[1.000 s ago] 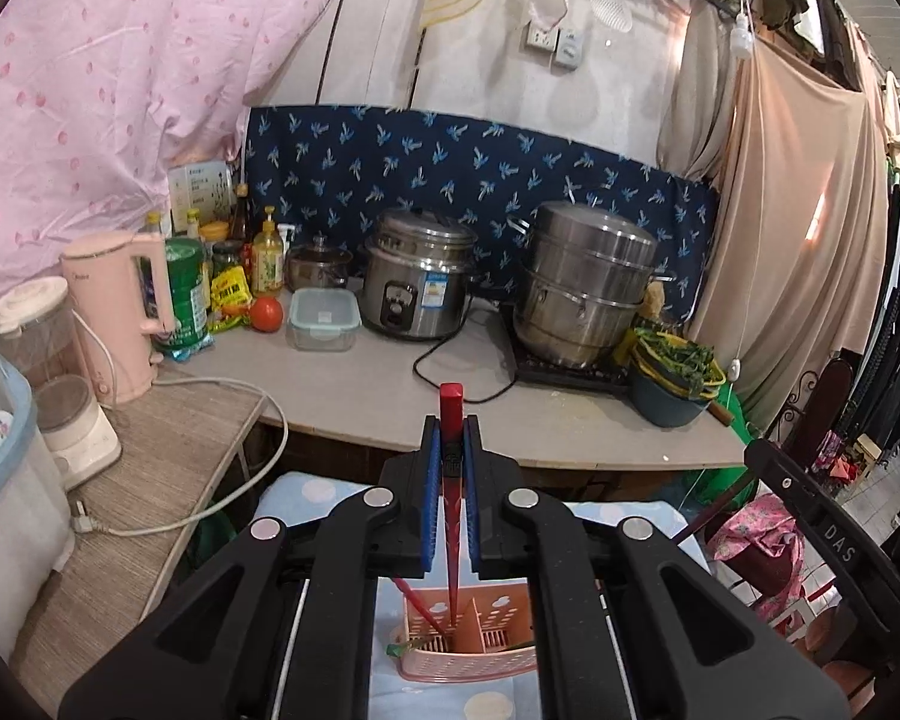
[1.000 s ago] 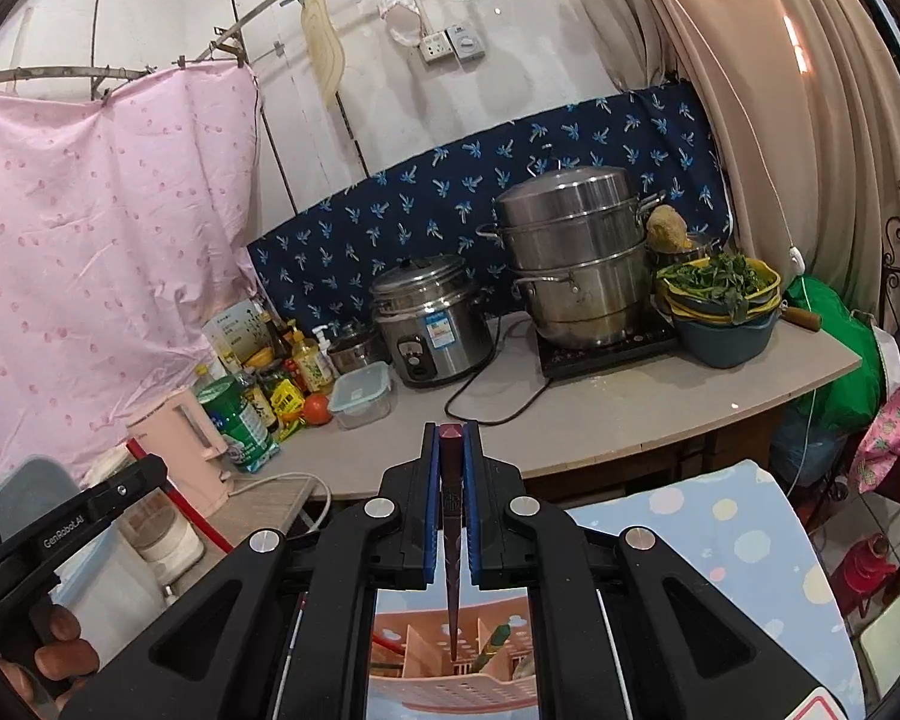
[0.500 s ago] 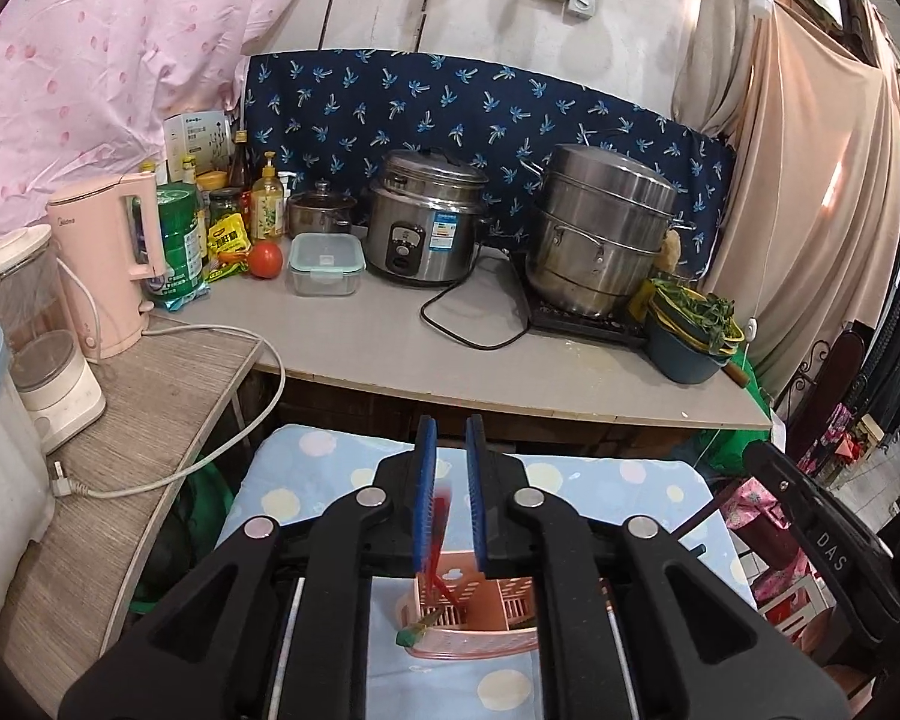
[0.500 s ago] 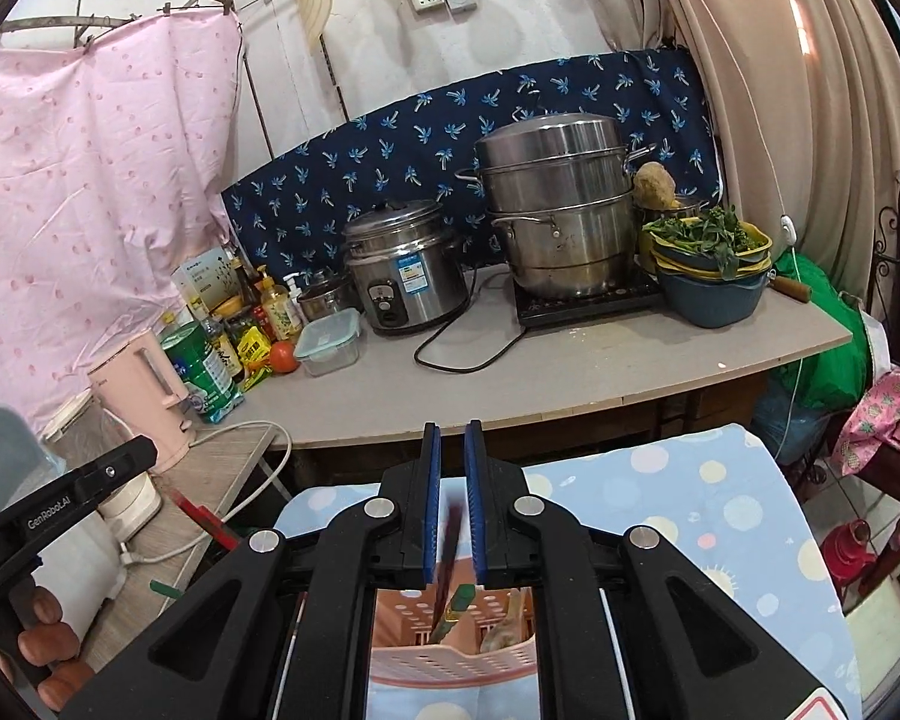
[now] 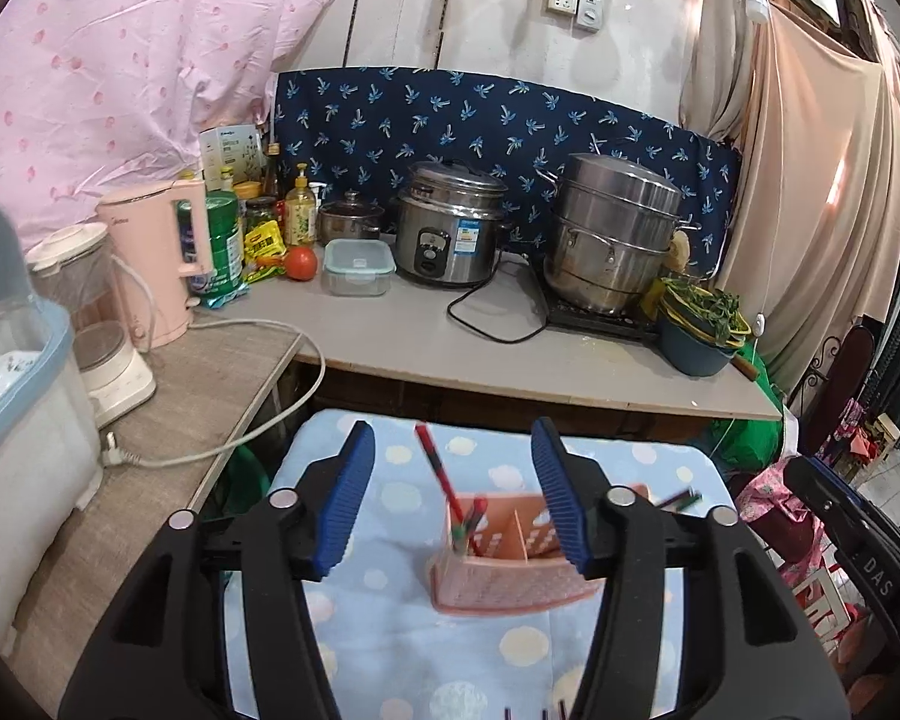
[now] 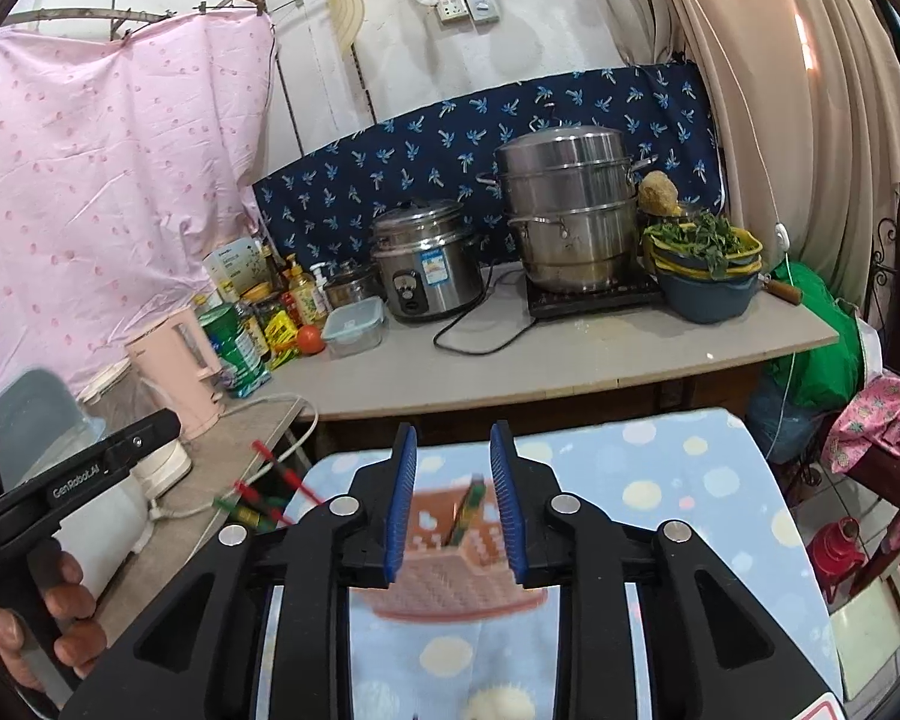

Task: Organize utensils
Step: 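Move both open tools back to the utensils on the tablecloth, then grasp the gold spoon with the left tool while the right tool grasps a dark-red chopstick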

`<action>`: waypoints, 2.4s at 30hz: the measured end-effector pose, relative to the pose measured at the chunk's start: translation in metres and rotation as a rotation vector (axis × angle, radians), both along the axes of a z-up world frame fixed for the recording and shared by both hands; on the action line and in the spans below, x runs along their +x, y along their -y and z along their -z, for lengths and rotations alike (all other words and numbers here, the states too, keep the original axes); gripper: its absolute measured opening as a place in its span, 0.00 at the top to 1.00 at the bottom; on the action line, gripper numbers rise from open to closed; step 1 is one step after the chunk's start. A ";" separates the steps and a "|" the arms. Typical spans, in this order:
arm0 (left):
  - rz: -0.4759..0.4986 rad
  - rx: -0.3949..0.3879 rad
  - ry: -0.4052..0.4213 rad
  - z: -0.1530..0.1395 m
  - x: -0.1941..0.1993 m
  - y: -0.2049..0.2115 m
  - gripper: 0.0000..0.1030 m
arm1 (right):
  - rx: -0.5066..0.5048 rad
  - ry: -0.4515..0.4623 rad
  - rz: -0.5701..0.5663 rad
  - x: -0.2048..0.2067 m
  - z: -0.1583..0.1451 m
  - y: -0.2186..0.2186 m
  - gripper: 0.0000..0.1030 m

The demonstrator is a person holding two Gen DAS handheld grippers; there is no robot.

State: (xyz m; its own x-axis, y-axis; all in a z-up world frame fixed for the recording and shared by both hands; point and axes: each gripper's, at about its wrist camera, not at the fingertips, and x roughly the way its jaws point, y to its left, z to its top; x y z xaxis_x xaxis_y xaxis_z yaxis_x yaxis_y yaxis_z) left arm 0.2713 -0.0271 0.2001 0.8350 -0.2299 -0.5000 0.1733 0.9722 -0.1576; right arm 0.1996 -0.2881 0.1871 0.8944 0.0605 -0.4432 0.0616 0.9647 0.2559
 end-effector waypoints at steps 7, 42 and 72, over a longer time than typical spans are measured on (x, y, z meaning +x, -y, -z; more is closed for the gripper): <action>0.007 0.038 -0.077 0.038 -0.056 -0.014 0.48 | 0.001 -0.109 -0.026 -0.070 0.044 -0.007 0.73; 0.105 0.221 -0.471 0.231 -0.177 0.003 0.48 | -0.093 -0.526 -0.170 -0.182 0.232 -0.077 0.74; 0.213 0.211 -0.531 0.250 -0.184 0.030 0.49 | -0.131 -0.530 -0.140 -0.186 0.238 -0.073 0.93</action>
State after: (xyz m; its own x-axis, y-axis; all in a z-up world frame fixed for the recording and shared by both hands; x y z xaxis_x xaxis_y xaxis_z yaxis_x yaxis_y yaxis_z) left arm 0.0869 -0.0571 -0.0500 0.4058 -0.2152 -0.8882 0.3176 0.9445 -0.0837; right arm 0.0140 -0.2156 -0.0510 0.5345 0.0766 -0.8417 0.0187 0.9946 0.1024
